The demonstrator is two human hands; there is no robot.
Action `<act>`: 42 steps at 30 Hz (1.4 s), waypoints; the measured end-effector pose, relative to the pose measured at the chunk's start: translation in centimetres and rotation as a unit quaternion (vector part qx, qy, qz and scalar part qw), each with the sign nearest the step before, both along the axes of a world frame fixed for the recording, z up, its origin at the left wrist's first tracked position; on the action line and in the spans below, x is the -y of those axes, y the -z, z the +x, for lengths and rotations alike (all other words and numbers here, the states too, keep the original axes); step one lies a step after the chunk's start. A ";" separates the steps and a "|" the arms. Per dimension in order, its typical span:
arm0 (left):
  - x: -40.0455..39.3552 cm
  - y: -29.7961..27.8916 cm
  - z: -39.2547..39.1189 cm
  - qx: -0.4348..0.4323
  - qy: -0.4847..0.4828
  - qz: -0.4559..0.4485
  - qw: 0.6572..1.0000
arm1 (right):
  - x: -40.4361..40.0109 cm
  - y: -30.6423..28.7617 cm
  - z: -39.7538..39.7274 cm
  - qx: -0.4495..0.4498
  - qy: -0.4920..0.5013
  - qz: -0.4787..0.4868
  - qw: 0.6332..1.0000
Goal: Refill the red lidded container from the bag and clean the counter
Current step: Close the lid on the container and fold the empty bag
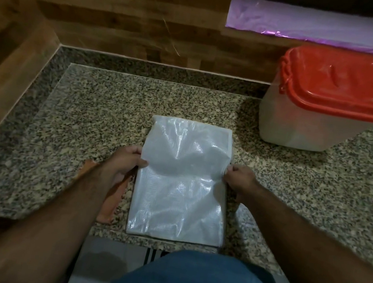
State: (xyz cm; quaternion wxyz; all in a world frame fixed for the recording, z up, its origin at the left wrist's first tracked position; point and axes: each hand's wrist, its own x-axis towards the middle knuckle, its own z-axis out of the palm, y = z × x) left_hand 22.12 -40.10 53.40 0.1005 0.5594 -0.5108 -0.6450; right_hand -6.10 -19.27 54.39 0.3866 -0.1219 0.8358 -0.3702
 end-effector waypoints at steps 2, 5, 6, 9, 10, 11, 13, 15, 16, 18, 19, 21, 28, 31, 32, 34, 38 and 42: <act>0.3 0.3 0.5 -0.007 0.007 0.000 1.000 | -0.3 -0.3 -0.5 0.036 -0.011 -0.025 0.999; 0.3 0.5 1.1 -0.013 0.000 -0.012 1.000 | -0.9 -1.0 -1.3 0.078 -0.043 -0.071 0.994; 0.2 0.5 1.2 -0.016 -0.004 -0.027 1.000 | -1.0 -1.0 -1.4 0.080 -0.054 -0.077 0.992; -0.8 0.4 1.3 -0.030 -0.011 -0.098 0.995 | -1.4 0.2 -2.1 0.072 -0.095 -0.099 0.988; -1.1 0.3 1.4 -0.039 -0.008 -0.124 0.991 | -1.6 0.5 -2.3 0.059 -0.123 -0.096 0.986; -1.4 0.4 1.6 -0.052 -0.001 -0.146 0.988 | -1.6 0.6 -2.5 0.049 -0.147 -0.093 0.984; -1.9 0.3 2.0 -0.070 0.019 -0.179 0.981 | -1.8 1.0 -2.7 0.054 -0.156 -0.114 0.980; -2.3 0.4 2.7 -0.075 0.035 -0.193 0.978 | -1.8 0.8 -2.5 0.066 -0.138 -0.147 0.977; -2.4 0.7 3.0 -0.069 0.039 -0.198 0.977 | -1.8 0.7 -2.4 0.066 -0.136 -0.153 0.977; -2.3 1.3 3.6 -0.069 0.040 -0.210 0.974 | -1.5 0.8 -2.4 0.059 -0.139 -0.149 0.977; -2.2 1.6 3.7 -0.068 0.039 -0.220 0.972 | -1.3 0.7 -2.4 0.053 -0.143 -0.138 0.979; -2.4 1.2 3.6 -0.042 0.025 -0.238 0.970 | -0.9 0.6 -2.1 0.025 -0.145 -0.134 0.980; -1.8 -1.2 4.4 0.011 0.133 -0.359 0.924 | -1.2 -1.4 -1.0 -0.358 -0.300 -0.140 0.873; -1.4 -2.3 5.2 0.063 0.316 -0.521 0.790 | -2.1 -0.6 -1.9 -0.478 -0.458 -0.126 0.739; -1.5 -2.2 5.3 0.080 0.362 -0.531 0.762 | -2.3 -0.3 -2.2 -0.506 -0.504 -0.108 0.692; -1.3 -1.8 5.6 0.104 0.408 -0.524 0.740 | -2.9 0.0 -2.9 -0.521 -0.579 -0.049 0.626; -0.1 -0.4 6.5 0.148 0.463 -0.491 0.723 | -3.5 0.1 -3.4 -0.508 -0.677 -0.007 0.533; -0.6 -1.7 4.2 0.118 0.375 -0.469 0.791 | -3.6 -0.9 -3.5 -0.469 -0.712 0.074 0.518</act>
